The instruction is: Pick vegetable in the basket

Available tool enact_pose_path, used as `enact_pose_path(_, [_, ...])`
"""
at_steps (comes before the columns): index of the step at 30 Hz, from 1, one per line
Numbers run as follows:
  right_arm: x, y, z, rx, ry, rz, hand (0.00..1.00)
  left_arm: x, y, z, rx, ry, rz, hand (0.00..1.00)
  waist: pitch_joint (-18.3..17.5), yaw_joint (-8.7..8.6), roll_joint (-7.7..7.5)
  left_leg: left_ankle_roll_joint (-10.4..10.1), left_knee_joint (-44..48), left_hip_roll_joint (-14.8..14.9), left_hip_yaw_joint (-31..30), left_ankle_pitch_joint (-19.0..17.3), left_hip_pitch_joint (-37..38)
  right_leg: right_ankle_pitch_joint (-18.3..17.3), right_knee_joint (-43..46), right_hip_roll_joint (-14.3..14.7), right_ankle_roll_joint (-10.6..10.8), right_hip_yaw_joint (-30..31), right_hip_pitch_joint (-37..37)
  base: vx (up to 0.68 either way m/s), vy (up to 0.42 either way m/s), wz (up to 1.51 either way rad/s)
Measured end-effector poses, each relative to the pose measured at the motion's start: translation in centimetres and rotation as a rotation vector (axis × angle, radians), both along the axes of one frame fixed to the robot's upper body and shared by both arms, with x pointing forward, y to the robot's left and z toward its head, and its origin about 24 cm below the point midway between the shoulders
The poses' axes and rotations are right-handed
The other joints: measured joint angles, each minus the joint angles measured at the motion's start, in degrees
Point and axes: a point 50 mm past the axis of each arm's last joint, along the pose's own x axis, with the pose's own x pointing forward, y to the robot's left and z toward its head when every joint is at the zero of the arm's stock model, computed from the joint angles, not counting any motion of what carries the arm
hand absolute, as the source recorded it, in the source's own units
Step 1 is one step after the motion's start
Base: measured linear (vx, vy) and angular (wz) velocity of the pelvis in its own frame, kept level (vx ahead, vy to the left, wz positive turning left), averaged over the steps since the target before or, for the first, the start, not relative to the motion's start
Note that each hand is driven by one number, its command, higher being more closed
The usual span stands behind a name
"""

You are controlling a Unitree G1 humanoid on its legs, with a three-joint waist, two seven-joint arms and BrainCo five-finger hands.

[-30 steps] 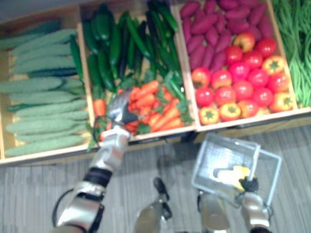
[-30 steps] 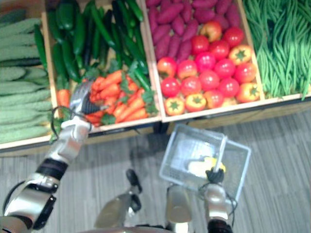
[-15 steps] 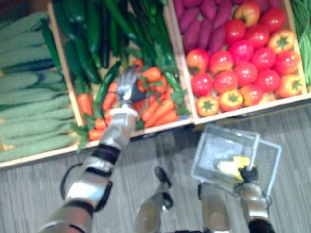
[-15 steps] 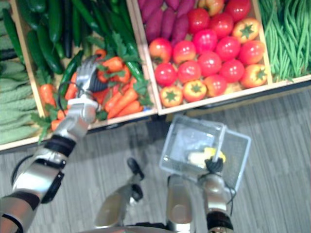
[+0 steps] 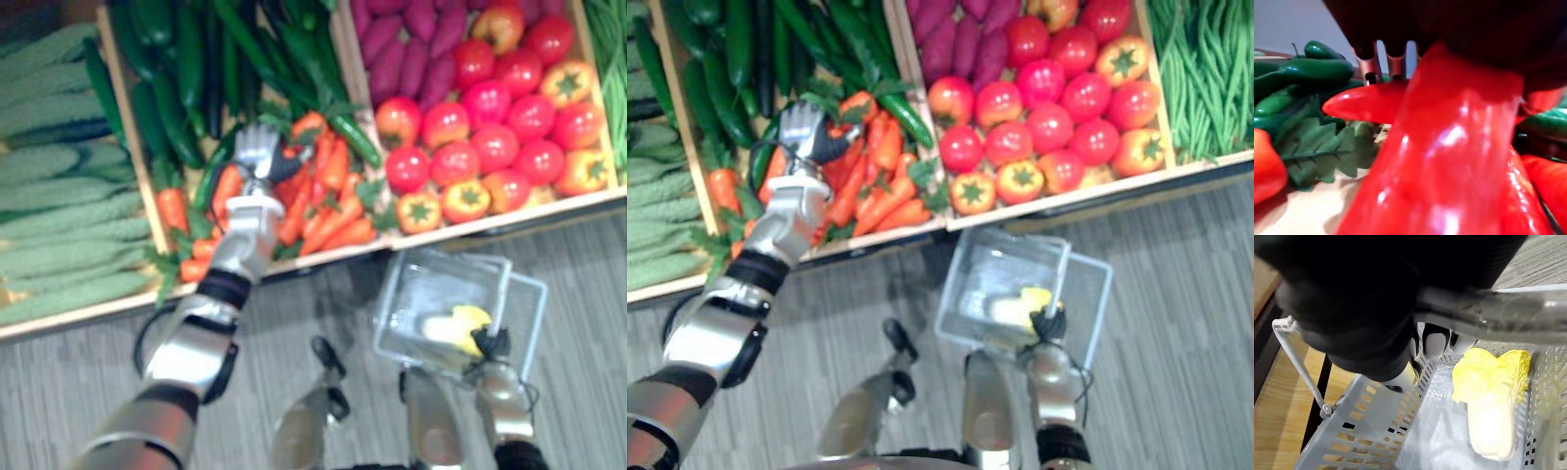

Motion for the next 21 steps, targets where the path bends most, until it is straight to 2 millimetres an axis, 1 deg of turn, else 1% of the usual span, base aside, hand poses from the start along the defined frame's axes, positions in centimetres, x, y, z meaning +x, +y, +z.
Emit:
enact_pose_path(5, [-1.3, -0.2, -0.7, 0.004, 0.029, -0.013, 1.00, -0.4, 1.1, -1.4, -0.017, 0.035, 0.057, 1.00, 0.0, 0.32, 0.04, 0.2, 0.0, 0.4, -0.3, 0.0, 2.5, 0.0, 0.0, -0.1, 0.0, -2.1, 3.1, 0.07, -0.026, 0.10])
enact_pose_path(10, [-2.6, -0.6, -1.2, 0.020, 0.037, -0.039, 1.00, -1.9, 3.5, -0.8, -0.079, -0.040, 0.131, 1.00, -0.2, 1.26, -0.02, 0.3, 0.0, 0.5, -1.1, 0.1, 5.6, -0.4, -0.1, -0.2, -0.5, -4.4, 6.8, 0.05, -0.027, 0.11])
enact_pose_path(12, [-2.9, -0.8, -1.5, 0.021, 0.050, -0.047, 1.00, -2.4, 3.8, -0.5, -0.094, -0.073, 0.135, 1.00, -0.2, 1.11, -0.02, 0.3, 0.0, 0.5, -2.0, 0.1, 6.4, -0.5, -0.2, -0.2, -0.6, -5.3, 8.2, 0.03, -0.026, 0.20])
enact_pose_path(13, [-3.3, -1.0, -2.0, 0.025, 0.075, -0.055, 1.00, -2.9, 3.7, -0.6, -0.097, -0.094, 0.126, 1.00, -0.9, 1.18, -0.16, 0.3, 0.0, 0.6, -2.4, 0.1, 6.8, -0.5, -0.2, -0.2, -0.7, -5.7, 8.7, 0.04, -0.024, 0.22])
enact_pose_path(14, [-3.9, -1.0, -2.6, 0.035, 0.101, -0.065, 1.00, -3.6, 3.5, -1.0, -0.100, -0.106, 0.110, 1.00, -2.0, 1.14, -0.23, 0.3, 0.0, 0.5, -2.8, 0.1, 6.8, -0.6, -0.3, -0.2, -0.8, -5.9, 9.0, 0.04, -0.014, 0.14])
enact_pose_path(15, [-4.3, -1.1, -2.8, 0.043, 0.112, -0.072, 1.00, -4.0, 3.4, -1.4, -0.103, -0.106, 0.101, 1.00, -2.4, 1.05, -0.23, 0.3, 0.0, 0.5, -2.9, 0.1, 7.2, -0.6, -0.5, -0.2, -0.8, -6.0, 9.6, 0.06, -0.008, 0.08])
enact_pose_path(18, [-5.9, -1.0, -3.9, 0.076, 0.162, -0.102, 1.00, -5.7, 3.0, -3.7, -0.104, -0.075, 0.080, 1.00, -5.3, 0.87, -0.43, 0.0, 0.0, 0.4, -2.9, -0.2, 8.6, -0.6, -1.5, -0.1, -0.8, -5.6, 11.2, 0.05, -0.006, -0.04])
enact_pose_path(19, [-6.3, -1.1, -4.2, 0.089, 0.174, -0.124, 1.00, -6.0, 2.8, -4.4, -0.113, -0.059, 0.075, 1.00, -6.1, 0.40, -0.64, 0.0, 0.0, 0.3, -2.9, -0.2, 9.0, -0.6, -2.2, -0.2, -0.8, -5.5, 11.9, 0.03, -0.011, -0.06])
enact_pose_path(21, [-6.6, -1.0, -4.5, 0.100, 0.187, -0.134, 1.00, -6.5, 2.5, -5.2, -0.130, -0.039, 0.073, 1.00, -6.9, -0.22, -1.17, -0.1, 0.0, 0.2, -2.0, -0.3, 9.5, -0.5, -2.9, 0.0, -0.8, -4.7, 12.4, -0.01, -0.007, -0.23])
